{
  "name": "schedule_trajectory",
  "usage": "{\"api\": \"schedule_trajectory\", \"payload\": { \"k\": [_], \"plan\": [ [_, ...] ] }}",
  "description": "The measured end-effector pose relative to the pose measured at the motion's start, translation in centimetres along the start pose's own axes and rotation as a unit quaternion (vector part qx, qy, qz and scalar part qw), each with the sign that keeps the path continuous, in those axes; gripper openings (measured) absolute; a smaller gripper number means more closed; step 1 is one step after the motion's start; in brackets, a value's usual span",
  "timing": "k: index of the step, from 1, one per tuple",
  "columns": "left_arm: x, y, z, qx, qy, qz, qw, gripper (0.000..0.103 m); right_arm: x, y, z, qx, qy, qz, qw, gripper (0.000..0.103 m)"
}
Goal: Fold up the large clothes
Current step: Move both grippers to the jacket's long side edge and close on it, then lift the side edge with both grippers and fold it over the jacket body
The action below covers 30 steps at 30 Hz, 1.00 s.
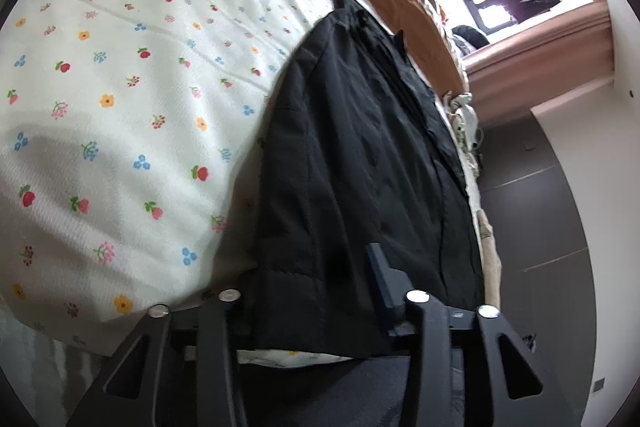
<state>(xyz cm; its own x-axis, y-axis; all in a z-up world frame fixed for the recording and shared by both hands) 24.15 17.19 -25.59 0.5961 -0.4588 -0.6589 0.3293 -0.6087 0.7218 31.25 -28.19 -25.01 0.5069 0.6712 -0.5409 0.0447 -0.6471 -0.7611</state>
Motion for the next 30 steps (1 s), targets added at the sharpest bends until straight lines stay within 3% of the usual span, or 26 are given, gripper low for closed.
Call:
{"api": "schedule_trajectory", "payload": {
  "k": [1,2,3,5,6,12,19,30],
  "plan": [
    [0.2,0.0,-0.1,-0.001,0.000,-0.004,1.0000,0.030,0.3,-0.1,0.1,-0.002,-0.002,0.004,1.000,0.054],
    [0.3,-0.2,-0.2,-0.003,-0.001,-0.009,1.0000,0.020,0.6,-0.1,0.1,-0.004,-0.001,0.015,1.000,0.047],
    [0.5,-0.4,-0.2,-0.007,-0.003,-0.011,0.9999,0.011,0.7,-0.1,0.0,-0.005,0.003,0.028,1.000,0.031],
    [0.4,-0.7,-0.3,-0.023,-0.003,-0.006,0.9997,0.006,1.0,0.5,-0.4,0.008,0.006,0.055,0.998,0.009],
    [0.1,-0.7,-0.3,-0.025,0.002,-0.003,0.9997,0.004,0.9,0.6,-0.5,0.015,0.010,0.048,0.999,0.007],
    [-2.7,0.8,-0.2,-0.016,0.034,0.026,0.9989,0.001,-1.2,-1.4,-1.3,0.002,0.037,0.028,0.999,0.006],
    [-6.8,4.4,0.1,0.011,0.070,0.055,0.9960,0.001,-4.5,-7.1,-2.5,-0.032,0.064,-0.004,0.997,0.005],
    [-15.2,8.0,3.0,0.025,0.135,0.113,0.9840,0.001,-11.3,-14.0,-0.9,-0.086,0.089,-0.047,0.991,0.005]
  ]
}}
Point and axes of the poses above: each gripper's, at about its wrist camera, not at the fingertips, and x roughly the way its jaws point, y to its right, z to its underside, the point moved 5 cm from there along x, roughly the way its jaws point, and after that the axes turned 8 degrees about -y, right-handed, at the moved point
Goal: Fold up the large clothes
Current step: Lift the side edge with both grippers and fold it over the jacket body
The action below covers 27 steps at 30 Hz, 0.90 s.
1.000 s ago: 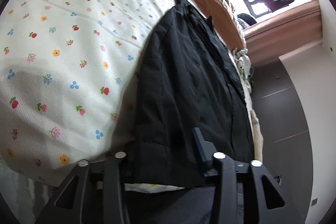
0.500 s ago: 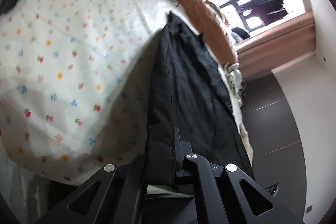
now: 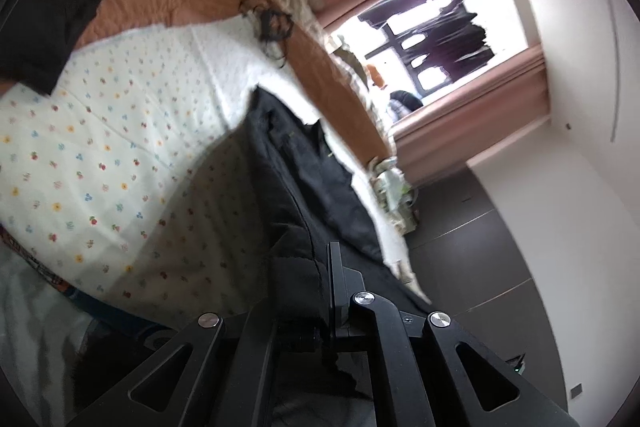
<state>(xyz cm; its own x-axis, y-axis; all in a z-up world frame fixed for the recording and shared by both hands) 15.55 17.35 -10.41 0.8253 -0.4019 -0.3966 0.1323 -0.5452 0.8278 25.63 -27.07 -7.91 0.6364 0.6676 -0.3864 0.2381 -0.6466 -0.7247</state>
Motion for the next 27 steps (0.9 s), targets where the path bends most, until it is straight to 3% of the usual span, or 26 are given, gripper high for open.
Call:
{"api": "schedule_trajectory", "payload": {
  "k": [9,19,27],
  "plan": [
    [-6.1,3.4,1.3,0.006,0.027,0.028,0.9992,0.001,-5.3,-2.7,1.9,-0.006,0.012,-0.030,0.999,0.005],
    [-13.2,7.4,2.6,0.028,0.072,0.066,0.9949,0.001,-11.7,-6.6,2.3,-0.023,0.054,-0.070,0.996,0.005],
    [-16.0,9.6,2.2,0.046,0.095,0.082,0.9910,0.001,-13.6,-9.4,1.6,-0.036,0.073,-0.096,0.992,0.005]
  ]
}}
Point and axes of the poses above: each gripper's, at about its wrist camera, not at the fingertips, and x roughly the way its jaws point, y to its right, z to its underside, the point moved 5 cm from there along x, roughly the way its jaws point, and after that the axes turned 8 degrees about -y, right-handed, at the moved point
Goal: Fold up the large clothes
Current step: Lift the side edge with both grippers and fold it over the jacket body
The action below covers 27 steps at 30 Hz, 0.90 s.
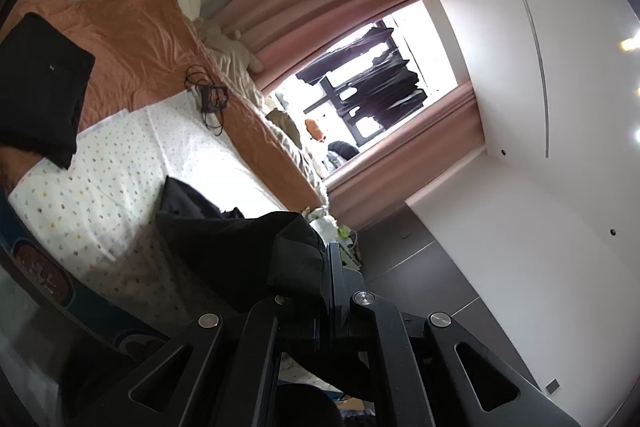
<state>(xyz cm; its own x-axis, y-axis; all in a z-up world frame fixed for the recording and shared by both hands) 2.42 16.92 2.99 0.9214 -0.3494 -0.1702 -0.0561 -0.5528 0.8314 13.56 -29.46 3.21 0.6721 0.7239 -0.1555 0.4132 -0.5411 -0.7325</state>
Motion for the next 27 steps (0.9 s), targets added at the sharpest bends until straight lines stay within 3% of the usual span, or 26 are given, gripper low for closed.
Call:
{"api": "schedule_trajectory", "payload": {
  "k": [5,14,27],
  "plan": [
    [2.1,0.8,-2.2,0.029,-0.003,-0.017,0.9994,0.001,1.0,-0.5,-1.3,-0.015,0.008,-0.001,1.000,0.005],
    [6.9,-0.2,-5.7,0.029,-0.013,-0.022,0.9993,0.001,5.4,1.0,-5.0,-0.004,0.005,0.017,1.000,0.005],
    [17.6,-3.7,-13.2,0.004,-0.019,-0.062,0.9979,0.002,16.5,5.7,-11.6,0.064,0.012,0.045,0.997,0.005]
  ]
}}
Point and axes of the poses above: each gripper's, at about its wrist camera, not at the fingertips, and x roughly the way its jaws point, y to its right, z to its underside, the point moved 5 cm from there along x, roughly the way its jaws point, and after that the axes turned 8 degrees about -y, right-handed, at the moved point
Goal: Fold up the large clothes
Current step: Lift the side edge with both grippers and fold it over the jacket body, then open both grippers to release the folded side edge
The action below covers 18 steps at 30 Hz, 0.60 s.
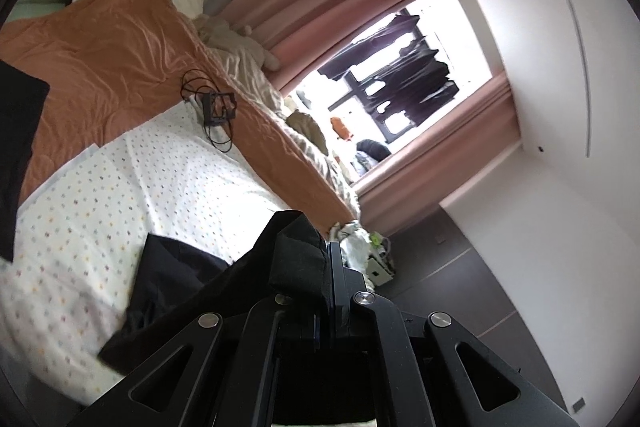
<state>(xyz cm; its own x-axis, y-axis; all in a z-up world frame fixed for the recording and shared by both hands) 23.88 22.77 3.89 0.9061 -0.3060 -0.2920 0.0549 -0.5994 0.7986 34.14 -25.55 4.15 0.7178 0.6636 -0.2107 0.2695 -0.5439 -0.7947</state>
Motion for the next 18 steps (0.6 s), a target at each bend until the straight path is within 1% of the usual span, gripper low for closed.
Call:
{"api": "schedule_trajectory", "payload": {
  "k": [2,5,9,11,15,18],
  "plan": [
    [2.2,-0.7,-1.0,-0.005,-0.007,-0.010,0.9999,0.002,1.9,1.0,-0.9,0.013,-0.001,0.011,1.000,0.005],
    [5.4,-2.1,-2.1,-0.013,-0.022,-0.023,0.9994,0.002,5.1,2.7,-2.0,0.025,-0.006,0.039,0.999,0.005],
    [9.5,-4.5,-2.8,-0.022,-0.038,-0.055,0.9975,0.002,8.9,5.1,-2.7,0.034,-0.028,0.069,0.997,0.005],
    [11.2,-5.7,-3.1,-0.034,-0.044,-0.059,0.9967,0.002,10.7,6.7,-2.8,0.042,-0.039,0.084,0.995,0.005],
    [14.1,-8.0,-3.3,-0.049,-0.055,-0.073,0.9947,0.002,13.7,9.2,-2.9,0.055,-0.051,0.097,0.992,0.005],
    [16.6,-10.2,-3.2,-0.061,-0.066,-0.087,0.9921,0.002,15.9,11.6,-2.4,0.060,-0.065,0.118,0.989,0.005]
  ]
}}
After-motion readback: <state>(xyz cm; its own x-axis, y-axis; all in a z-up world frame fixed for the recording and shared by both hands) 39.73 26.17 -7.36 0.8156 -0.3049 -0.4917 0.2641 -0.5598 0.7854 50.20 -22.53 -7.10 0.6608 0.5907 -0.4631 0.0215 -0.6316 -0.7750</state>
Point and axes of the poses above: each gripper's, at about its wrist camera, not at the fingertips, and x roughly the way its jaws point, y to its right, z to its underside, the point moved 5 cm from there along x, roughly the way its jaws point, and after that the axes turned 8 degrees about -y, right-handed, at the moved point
